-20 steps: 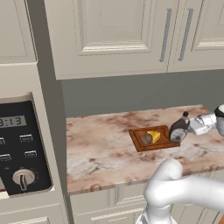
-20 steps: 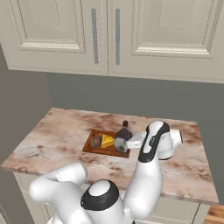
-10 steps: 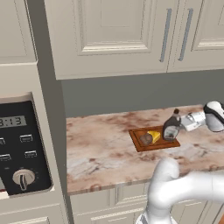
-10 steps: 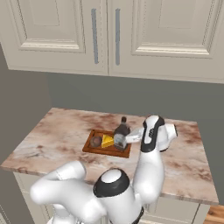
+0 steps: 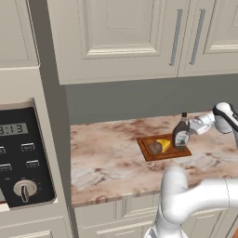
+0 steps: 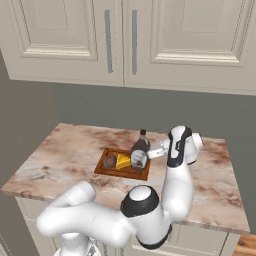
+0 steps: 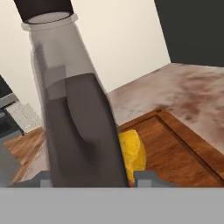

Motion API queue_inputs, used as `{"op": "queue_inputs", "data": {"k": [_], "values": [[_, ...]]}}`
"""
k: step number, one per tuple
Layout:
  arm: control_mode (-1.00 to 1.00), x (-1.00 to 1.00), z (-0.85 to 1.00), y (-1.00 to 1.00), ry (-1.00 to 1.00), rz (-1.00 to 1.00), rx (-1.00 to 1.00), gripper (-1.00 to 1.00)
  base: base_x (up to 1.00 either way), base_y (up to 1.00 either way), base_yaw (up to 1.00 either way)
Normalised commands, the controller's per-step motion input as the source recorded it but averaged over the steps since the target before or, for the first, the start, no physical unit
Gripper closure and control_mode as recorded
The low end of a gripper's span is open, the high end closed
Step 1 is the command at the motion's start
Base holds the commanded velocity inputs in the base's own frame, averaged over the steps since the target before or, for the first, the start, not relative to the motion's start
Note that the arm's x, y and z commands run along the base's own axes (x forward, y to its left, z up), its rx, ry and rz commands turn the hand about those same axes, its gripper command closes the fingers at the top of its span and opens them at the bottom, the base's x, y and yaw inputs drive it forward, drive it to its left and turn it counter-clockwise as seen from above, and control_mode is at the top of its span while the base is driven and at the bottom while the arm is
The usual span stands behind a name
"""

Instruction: Retrieve the reheated potato from the microwave, then place the potato, cheese, and condiment on the cutting board.

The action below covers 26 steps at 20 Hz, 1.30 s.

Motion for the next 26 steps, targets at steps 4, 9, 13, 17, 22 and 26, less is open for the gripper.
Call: {"op": "queue_inputs", "data": {"k": [4,9,13,17,22,26], "values": [[-1.00,-0.32,-0.18,0.00,-0.04,0.10,0.00,1.00,0.00,0.00,0.00],[-1.00,-0.21,-0.16,0.17,-0.05,0.00,0.00,1.00,0.00,0.00,0.00],[-1.00,-0.17,-0.19,0.35,-0.09,-0.11,0.00,1.00,0.00,0.00,0.00],[-1.00,-0.10,-0.24,0.32,-0.10,-0.20,0.00,1.00,0.00,0.00,0.00],[-1.00,-0.04,-0.28,0.29,-0.11,-0.20,0.00,1.00,0.00,0.00,0.00],[-1.00,-0.15,-0.35,0.17,-0.06,-0.17,0.00,1.00,0.00,0.00,0.00]]}}
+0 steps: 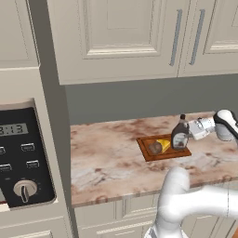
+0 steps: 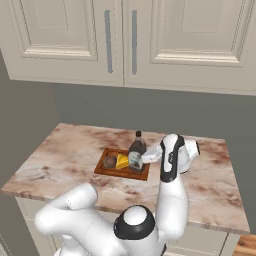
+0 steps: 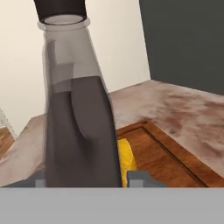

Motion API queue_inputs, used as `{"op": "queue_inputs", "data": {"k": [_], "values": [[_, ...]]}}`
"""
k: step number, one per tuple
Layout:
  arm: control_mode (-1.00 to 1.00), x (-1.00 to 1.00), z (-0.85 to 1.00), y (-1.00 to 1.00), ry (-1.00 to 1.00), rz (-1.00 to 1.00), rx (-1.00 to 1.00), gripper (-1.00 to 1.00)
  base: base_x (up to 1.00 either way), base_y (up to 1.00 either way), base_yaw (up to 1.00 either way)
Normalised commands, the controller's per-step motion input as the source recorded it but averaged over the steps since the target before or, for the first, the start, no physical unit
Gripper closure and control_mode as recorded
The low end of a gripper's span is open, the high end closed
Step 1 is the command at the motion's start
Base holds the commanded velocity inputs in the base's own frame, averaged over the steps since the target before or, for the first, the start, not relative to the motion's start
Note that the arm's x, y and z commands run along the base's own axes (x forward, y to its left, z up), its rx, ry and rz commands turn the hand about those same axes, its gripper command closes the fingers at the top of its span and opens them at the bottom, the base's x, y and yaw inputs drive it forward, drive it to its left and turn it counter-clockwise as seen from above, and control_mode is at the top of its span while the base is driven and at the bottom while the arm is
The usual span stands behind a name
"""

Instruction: Retrieve the reheated potato from the microwave, then place the potato, cheese, and condiment on the cutting board.

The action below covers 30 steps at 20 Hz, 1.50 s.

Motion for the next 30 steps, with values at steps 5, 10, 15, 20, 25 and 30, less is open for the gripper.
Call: {"op": "queue_inputs", "data": {"k": [5,10,15,20,25,30], "values": [[-1.00,-0.03,-0.40,0.03,-0.01,-0.12,0.00,1.00,0.00,0.00,0.00],[-1.00,0.00,-0.34,0.01,-0.01,-0.08,0.00,1.00,0.00,0.00,0.00],[-1.00,-0.11,-0.32,0.03,-0.06,-0.05,0.00,1.00,0.00,0.00,0.00],[-1.00,-0.17,-0.35,0.03,-0.05,-0.03,0.00,-1.00,0.00,0.00,0.00],[-1.00,0.01,-0.11,0.02,-0.01,-0.06,0.00,-1.00,0.00,0.00,0.00],[-1.00,-0.04,-0.05,0.00,-0.01,-0.03,0.00,-1.00,0.00,0.00,0.00]]}}
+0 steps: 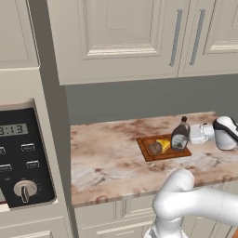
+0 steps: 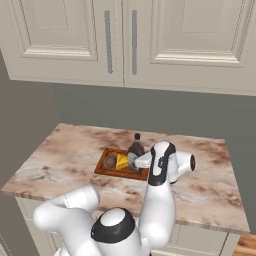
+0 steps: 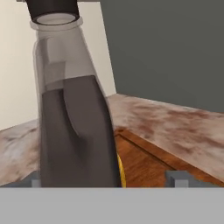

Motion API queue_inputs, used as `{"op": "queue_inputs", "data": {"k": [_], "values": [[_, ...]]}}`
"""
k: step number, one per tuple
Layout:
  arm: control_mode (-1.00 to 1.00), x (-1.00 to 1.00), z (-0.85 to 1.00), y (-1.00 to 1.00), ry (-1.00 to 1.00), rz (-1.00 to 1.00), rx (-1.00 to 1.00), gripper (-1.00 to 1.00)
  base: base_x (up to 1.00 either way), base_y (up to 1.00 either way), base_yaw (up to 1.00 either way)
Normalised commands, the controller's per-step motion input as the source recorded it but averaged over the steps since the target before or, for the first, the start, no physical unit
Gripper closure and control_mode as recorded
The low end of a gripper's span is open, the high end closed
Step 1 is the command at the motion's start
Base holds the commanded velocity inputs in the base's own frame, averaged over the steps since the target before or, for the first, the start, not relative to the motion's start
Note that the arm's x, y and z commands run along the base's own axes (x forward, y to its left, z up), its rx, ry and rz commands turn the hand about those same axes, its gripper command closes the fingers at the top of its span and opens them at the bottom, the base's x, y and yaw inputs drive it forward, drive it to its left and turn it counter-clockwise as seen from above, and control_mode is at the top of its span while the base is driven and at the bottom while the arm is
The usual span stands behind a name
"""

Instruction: Retrieve the reheated potato from the microwave, then place the potato, cheese, and condiment on the cutting board.

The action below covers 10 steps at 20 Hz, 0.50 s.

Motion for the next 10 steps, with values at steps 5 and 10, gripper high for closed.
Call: {"op": "queue_inputs", "data": {"k": [5,10], "values": [[-1.00,-0.03,-0.02,-0.04,0.00,-0.02,0.00,-1.00,0.00,0.00,0.00],[-1.00,-0.09,-0.03,-0.12,0.00,-0.01,0.00,-1.00,0.00,0.00,0.00]]}}
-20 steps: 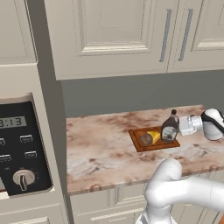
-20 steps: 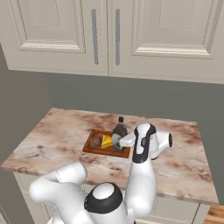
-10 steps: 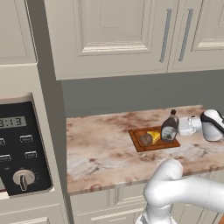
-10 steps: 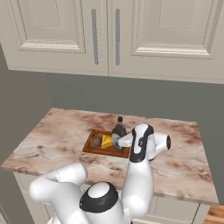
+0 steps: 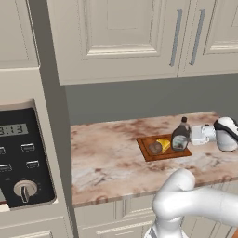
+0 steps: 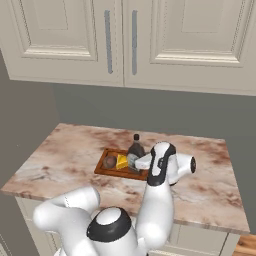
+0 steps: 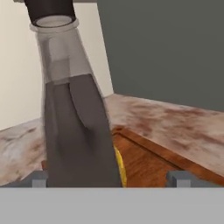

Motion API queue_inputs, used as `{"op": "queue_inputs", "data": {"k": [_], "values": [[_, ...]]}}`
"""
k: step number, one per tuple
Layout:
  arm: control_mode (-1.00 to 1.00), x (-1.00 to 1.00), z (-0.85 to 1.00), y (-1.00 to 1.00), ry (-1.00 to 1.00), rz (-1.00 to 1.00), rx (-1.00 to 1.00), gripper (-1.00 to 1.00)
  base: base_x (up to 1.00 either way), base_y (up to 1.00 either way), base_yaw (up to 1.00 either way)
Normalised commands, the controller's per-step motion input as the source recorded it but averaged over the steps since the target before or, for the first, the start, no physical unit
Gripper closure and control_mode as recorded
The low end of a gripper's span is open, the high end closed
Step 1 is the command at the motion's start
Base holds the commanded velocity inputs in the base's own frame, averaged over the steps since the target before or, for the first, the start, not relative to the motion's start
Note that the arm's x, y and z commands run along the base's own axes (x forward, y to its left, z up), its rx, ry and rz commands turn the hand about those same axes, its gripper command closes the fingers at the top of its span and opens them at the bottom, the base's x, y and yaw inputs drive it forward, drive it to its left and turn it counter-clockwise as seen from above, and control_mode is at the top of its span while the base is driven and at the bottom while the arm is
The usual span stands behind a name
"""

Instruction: Retrieve the reheated potato from the microwave, then place the potato, cheese, and condiment on the cutting board.

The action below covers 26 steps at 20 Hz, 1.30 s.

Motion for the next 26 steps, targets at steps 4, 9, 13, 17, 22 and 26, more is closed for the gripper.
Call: {"op": "queue_inputs", "data": {"k": [4,9,13,17,22,26], "values": [[-1.00,-0.23,0.00,-0.13,0.00,0.00,0.00,-1.00,0.00,0.00,0.00],[-1.00,-0.23,0.00,-0.21,0.00,0.00,0.00,-1.00,0.00,0.00,0.00],[-1.00,-0.41,0.14,-0.29,0.00,-0.02,0.00,-1.00,0.00,0.00,0.00],[-1.00,-0.51,0.32,-0.04,0.05,-0.17,-0.01,-1.00,0.00,0.00,0.00],[-1.00,-0.40,0.39,0.00,0.19,-0.26,-0.05,-1.00,0.00,0.00,0.00],[-1.00,-0.41,0.43,0.00,0.30,-0.20,-0.01,-1.00,0.00,0.00,0.00]]}}
